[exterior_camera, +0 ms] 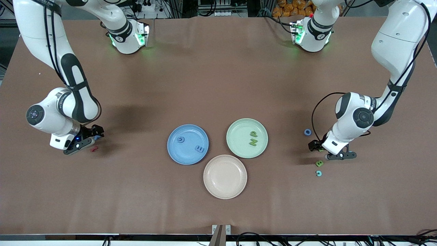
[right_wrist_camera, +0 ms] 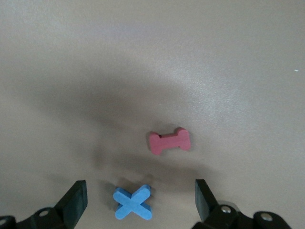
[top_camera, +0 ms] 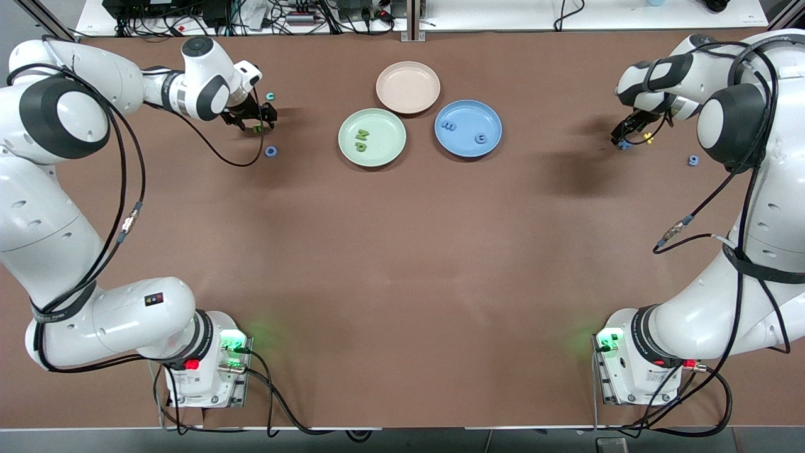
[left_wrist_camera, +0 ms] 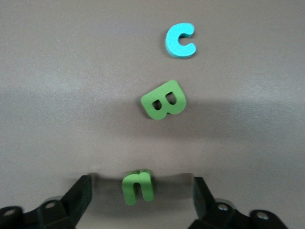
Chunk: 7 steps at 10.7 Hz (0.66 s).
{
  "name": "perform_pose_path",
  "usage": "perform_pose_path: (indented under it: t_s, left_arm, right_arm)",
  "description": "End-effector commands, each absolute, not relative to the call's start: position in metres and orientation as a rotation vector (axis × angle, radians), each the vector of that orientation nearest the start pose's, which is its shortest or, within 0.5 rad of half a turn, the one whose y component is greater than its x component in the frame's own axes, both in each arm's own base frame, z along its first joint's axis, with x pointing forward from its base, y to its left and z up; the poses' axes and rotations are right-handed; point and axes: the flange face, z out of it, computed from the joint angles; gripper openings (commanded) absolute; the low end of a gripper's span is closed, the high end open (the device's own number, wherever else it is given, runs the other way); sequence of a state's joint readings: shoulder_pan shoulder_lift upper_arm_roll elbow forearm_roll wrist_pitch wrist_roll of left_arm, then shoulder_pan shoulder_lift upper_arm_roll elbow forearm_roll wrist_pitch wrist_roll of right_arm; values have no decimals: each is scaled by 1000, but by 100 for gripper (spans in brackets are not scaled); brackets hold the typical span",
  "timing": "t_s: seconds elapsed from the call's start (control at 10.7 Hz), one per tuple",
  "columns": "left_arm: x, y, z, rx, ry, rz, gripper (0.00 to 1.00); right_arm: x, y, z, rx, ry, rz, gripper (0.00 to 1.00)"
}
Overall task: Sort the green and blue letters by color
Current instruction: 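Carry u to green plate with the left gripper while the right gripper reaches X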
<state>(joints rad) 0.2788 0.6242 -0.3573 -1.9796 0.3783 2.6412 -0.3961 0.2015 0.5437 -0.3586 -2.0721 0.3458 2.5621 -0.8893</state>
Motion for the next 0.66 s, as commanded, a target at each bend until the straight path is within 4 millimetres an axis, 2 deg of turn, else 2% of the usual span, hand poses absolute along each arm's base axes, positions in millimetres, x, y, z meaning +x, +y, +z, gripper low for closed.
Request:
perform_pose_path:
  t_s: [0.0,0.09,0.56]
  left_arm:
    - [612,-47,170,-3168,-94,-176,5]
    - [612,-48,169,-3168,-94,-173,0]
    - [615,-45,174,-3148,-31,-193,0]
  right_arm:
    - [550,-85,179,-3079,-791,-78,100]
    - [548,-85,178,-3076,-783,-66,100]
    - [544,-87,181,-3052,-758,-30,100]
